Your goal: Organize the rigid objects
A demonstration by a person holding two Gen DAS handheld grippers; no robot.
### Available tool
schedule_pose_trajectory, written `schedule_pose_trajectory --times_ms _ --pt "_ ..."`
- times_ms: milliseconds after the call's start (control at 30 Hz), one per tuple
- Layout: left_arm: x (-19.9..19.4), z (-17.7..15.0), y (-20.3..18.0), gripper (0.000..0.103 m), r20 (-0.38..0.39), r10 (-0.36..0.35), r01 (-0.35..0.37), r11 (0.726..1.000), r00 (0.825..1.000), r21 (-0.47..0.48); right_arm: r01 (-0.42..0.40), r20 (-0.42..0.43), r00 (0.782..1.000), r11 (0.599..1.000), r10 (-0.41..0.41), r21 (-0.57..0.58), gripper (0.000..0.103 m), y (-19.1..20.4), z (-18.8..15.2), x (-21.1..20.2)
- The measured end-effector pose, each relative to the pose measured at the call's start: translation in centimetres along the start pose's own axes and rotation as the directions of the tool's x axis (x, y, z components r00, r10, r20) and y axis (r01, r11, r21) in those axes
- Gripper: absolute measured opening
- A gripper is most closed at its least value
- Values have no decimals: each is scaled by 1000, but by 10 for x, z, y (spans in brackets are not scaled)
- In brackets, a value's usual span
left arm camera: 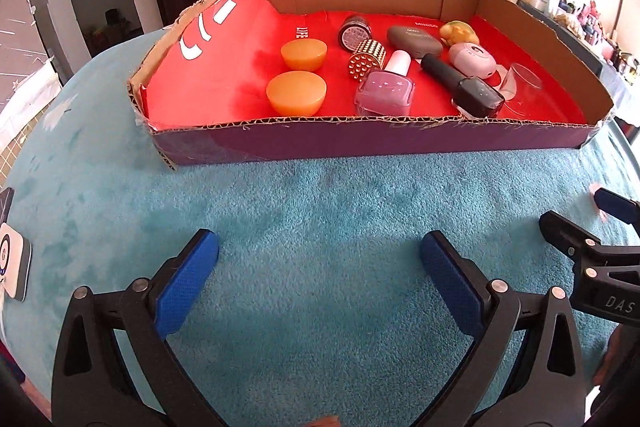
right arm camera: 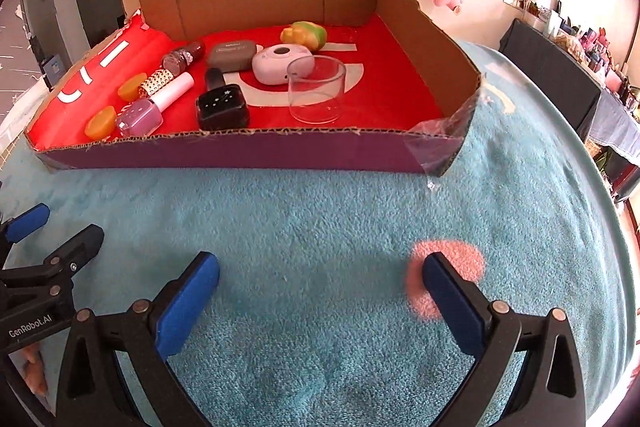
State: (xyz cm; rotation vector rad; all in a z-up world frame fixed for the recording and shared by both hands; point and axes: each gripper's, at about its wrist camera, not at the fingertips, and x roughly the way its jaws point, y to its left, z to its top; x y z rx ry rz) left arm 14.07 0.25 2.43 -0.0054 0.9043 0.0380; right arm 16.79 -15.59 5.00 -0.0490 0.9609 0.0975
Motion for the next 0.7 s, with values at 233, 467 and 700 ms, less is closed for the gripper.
schedule_pose_trajectory --times_ms 233,467,700 --pt "1 2 0 103 -1 -3 3 1000 1000 -2 -2 -2 1000 1000 2 7 103 1 2 1" --pt "1 2 1 103 0 -2 2 1000 1000 -2 -1 -2 1000 1000 1 6 103 0 1 1" --pt "1 2 1 103 -1 -3 3 1000 1000 -3 -1 -2 1000 1000 1 6 103 0 1 1"
